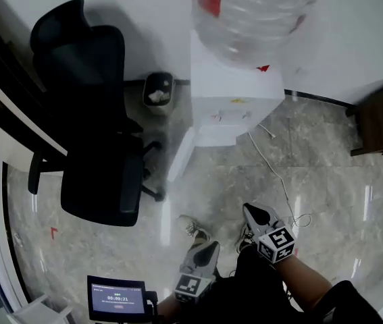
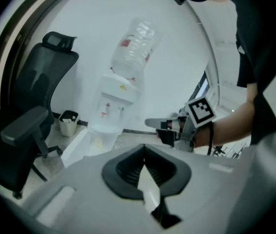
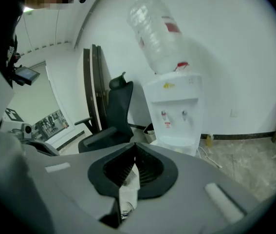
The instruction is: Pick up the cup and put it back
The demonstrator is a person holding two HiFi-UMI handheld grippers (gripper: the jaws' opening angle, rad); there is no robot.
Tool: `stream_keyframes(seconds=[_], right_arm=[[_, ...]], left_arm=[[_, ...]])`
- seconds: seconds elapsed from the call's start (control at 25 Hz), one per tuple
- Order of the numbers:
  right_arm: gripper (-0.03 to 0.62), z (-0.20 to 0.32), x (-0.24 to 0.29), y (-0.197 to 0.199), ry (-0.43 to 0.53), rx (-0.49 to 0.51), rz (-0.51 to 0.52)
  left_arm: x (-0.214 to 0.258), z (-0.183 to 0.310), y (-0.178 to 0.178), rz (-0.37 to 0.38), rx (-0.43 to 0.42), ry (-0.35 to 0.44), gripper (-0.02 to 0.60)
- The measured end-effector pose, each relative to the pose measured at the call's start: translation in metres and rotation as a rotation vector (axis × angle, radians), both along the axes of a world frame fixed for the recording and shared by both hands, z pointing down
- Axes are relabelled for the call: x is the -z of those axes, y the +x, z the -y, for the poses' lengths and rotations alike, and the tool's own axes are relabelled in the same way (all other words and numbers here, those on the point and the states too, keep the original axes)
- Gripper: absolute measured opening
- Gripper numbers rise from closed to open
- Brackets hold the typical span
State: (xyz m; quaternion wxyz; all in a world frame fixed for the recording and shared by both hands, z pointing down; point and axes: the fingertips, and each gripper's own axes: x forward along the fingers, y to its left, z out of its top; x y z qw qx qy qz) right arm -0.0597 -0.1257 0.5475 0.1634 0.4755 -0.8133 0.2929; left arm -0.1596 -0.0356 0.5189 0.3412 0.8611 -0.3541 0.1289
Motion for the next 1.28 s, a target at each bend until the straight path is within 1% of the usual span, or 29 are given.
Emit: stream_keyframes(seconds=[0.12, 0.2, 0.28, 0.36, 0.44, 0.52, 0.6, 0.64, 0.76, 0.84, 0.96, 1.04, 1.28], right_arm=[[0.008, -0.014, 0.037, -0.003, 0.049, 0.004, 0.037], [0.008, -0.025, 0.06, 0.005, 0.084, 0.017, 0.063], [0.008, -0.042, 0.085, 0.02, 0.129, 0.034, 0.069], [0.008, -0.058, 0.108, 0.039, 0.159, 0.026, 0.068], [0.008, -0.074, 0.128, 0.057, 0.176, 0.01, 0.063], [0.008, -0.095, 0.148, 0.07, 0.209, 0.009, 0.05], [0.008, -0.115, 0.166, 0.083, 0.253, 0.016, 0.055], [0.008, -0.126, 0.173, 0.089, 0.264, 0.018, 0.062], [0.008, -0.156, 0.183, 0.103, 0.267, 0.017, 0.086], [0.008, -0.173, 0.183, 0.106, 0.257, 0.008, 0.1], [0.008, -0.193, 0.183, 0.101, 0.255, -0.013, 0.1], [0.008, -0.203, 0.184, 0.09, 0.255, -0.022, 0.092], [0.008, -0.225, 0.203, 0.039, 0.276, -0.068, 0.073]], left_arm=[[0.043, 0.019, -0.007, -0.006, 0.047, 0.084, 0.005], [0.073, 0.027, -0.007, 0.005, 0.068, 0.16, 0.005], [0.096, 0.021, 0.0, 0.015, 0.09, 0.241, 0.005], [0.118, 0.009, 0.012, 0.013, 0.112, 0.282, 0.005], [0.138, -0.006, 0.026, -0.003, 0.127, 0.284, 0.005], [0.146, -0.027, 0.034, 0.029, 0.142, 0.289, 0.005], [0.151, -0.048, 0.041, 0.071, 0.159, 0.305, 0.005], [0.155, -0.059, 0.045, 0.078, 0.167, 0.308, 0.005], [0.169, -0.081, 0.057, 0.065, 0.187, 0.305, 0.005], [0.174, -0.093, 0.064, 0.05, 0.177, 0.29, 0.005], [0.178, -0.111, 0.068, 0.033, 0.127, 0.27, 0.005], [0.177, -0.119, 0.061, 0.022, 0.104, 0.283, 0.005], [0.179, -0.134, 0.015, 0.01, 0.057, 0.353, 0.005]])
